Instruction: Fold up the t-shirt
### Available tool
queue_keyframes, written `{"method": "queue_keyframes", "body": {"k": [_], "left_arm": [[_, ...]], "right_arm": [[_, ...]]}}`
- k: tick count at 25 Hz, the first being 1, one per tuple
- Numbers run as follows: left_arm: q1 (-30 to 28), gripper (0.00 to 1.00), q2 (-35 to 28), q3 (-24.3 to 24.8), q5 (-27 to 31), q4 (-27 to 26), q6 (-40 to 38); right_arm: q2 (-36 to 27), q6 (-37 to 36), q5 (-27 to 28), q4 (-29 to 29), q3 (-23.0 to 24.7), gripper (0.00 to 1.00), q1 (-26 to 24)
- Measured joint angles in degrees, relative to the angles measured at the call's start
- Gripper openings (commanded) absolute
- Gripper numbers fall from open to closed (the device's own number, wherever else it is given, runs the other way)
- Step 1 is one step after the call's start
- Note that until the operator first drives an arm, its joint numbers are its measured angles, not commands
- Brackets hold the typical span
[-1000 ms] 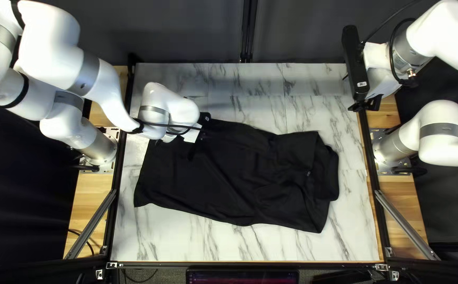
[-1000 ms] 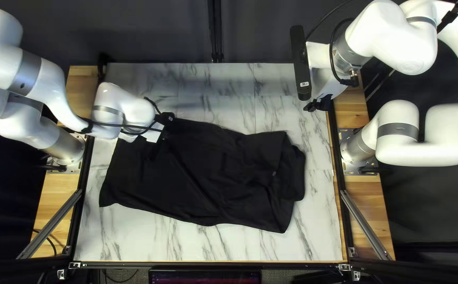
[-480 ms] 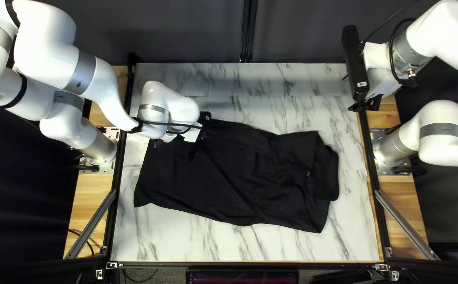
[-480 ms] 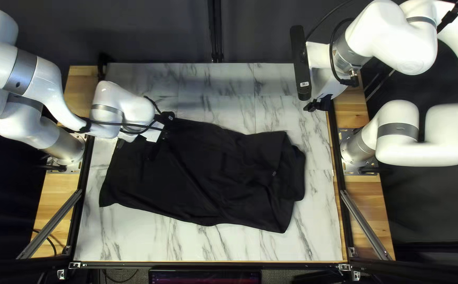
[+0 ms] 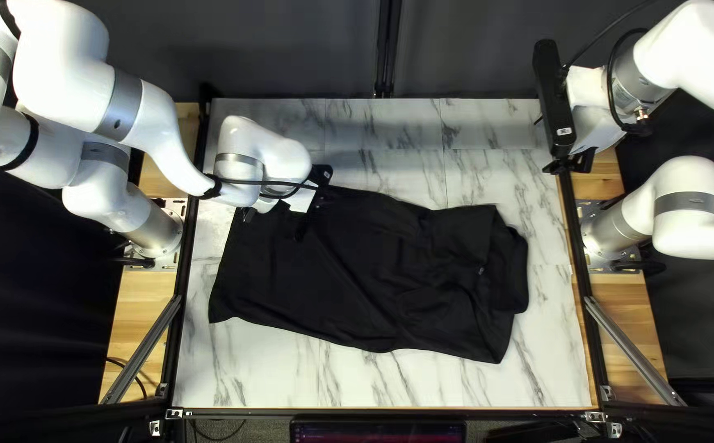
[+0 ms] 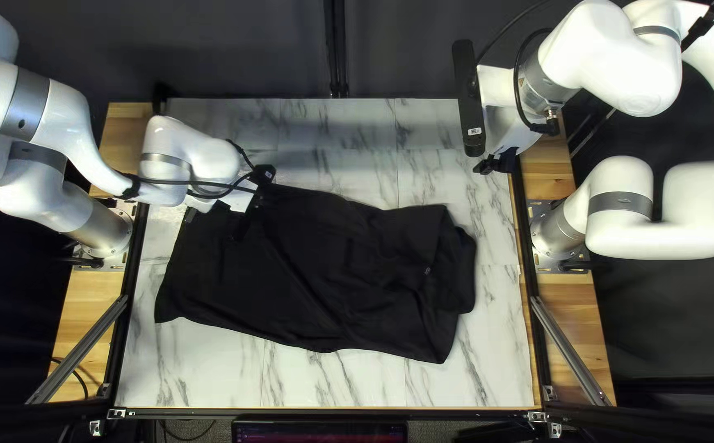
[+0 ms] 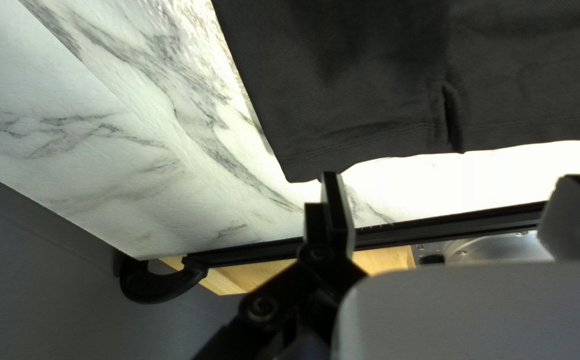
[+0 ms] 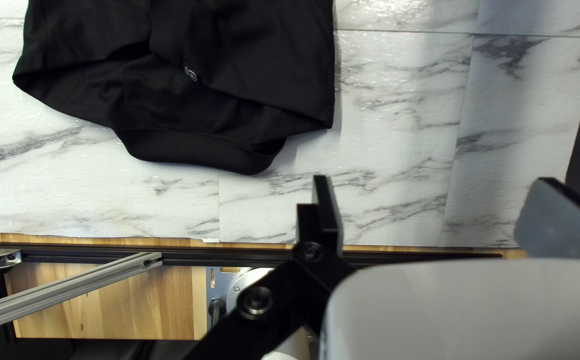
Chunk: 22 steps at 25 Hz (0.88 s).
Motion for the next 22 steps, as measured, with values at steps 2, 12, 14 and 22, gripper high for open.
{"method": "queue_keyframes", "body": {"k": [2, 12, 14, 22], "left_arm": [[-0.05, 1.00, -1.12, -0.03, 0.26, -0.39, 0.04], [-1.56, 1.00, -7.78, 1.23, -1.13, -2.52, 0.72], [-1.56, 1.00, -7.80, 1.24, -1.16, -2.53, 0.73], [0.81, 1.00, -10.50, 3.44, -7.34, -8.59, 9.70]], "right_arm": [[0.00, 0.00, 0.00, 0.00, 0.00, 1.00, 0.00], [0.00, 0.00, 0.00, 0.00, 0.00, 1.00, 0.00], [0.00, 0.00, 0.00, 0.00, 0.00, 1.00, 0.00], [0.00, 0.00, 0.00, 0.00, 0.00, 1.00, 0.00]]}}
